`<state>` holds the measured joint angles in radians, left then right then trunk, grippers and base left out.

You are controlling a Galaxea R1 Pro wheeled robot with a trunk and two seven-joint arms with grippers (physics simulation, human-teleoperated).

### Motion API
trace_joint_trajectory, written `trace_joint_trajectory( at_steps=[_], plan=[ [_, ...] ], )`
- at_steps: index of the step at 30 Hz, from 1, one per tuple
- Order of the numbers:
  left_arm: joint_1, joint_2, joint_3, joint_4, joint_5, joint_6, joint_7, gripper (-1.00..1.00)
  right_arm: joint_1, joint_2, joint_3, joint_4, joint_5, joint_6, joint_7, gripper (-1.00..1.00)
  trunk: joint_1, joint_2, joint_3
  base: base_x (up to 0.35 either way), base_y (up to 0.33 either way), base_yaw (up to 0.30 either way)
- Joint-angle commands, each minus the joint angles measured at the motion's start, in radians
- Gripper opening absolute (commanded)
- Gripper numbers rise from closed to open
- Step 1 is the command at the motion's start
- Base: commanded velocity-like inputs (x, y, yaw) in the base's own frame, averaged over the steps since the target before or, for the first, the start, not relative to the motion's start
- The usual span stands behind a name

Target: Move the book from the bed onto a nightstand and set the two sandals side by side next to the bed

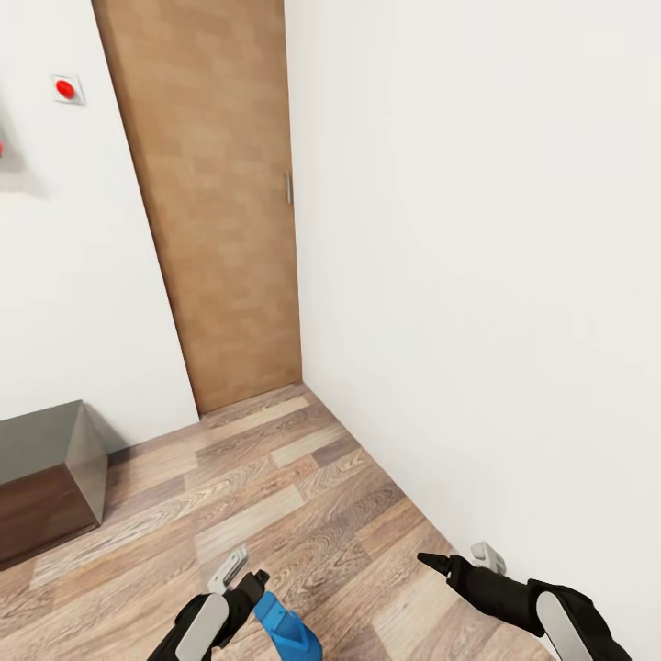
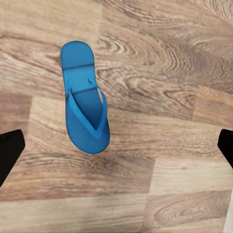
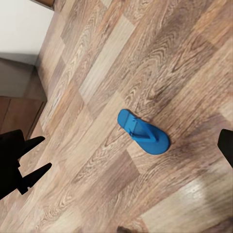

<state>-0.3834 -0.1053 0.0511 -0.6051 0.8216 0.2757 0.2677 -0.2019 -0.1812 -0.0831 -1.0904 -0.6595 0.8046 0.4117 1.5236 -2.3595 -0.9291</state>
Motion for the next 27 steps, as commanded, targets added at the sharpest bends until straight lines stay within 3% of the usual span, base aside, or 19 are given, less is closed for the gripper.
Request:
trace_joint_trajectory(
  at_steps=[1, 16, 27],
  plan=[
    [0.000, -0.001, 0.004, -0.002, 0.008, 0.005, 0.005, 1.00, -0.001, 0.000, -0.002, 0.000, 0.001, 0.005, 0.004, 1.00, 0.000, 0.000, -0.003, 0.000, 0.000, 0.000],
    [0.000, -0.002, 0.004, -0.002, 0.009, 0.005, 0.005, 1.00, -0.001, 0.003, -0.002, 0.000, 0.001, 0.005, 0.004, 1.00, 0.000, 0.000, -0.026, 0.000, 0.000, 0.000],
    [0.000, -0.001, 0.004, -0.003, 0.008, 0.005, 0.005, 1.00, -0.001, 0.008, 0.007, 0.001, 0.003, -0.011, -0.002, 1.00, 0.000, 0.000, -0.028, 0.000, 0.000, 0.000]
  ],
)
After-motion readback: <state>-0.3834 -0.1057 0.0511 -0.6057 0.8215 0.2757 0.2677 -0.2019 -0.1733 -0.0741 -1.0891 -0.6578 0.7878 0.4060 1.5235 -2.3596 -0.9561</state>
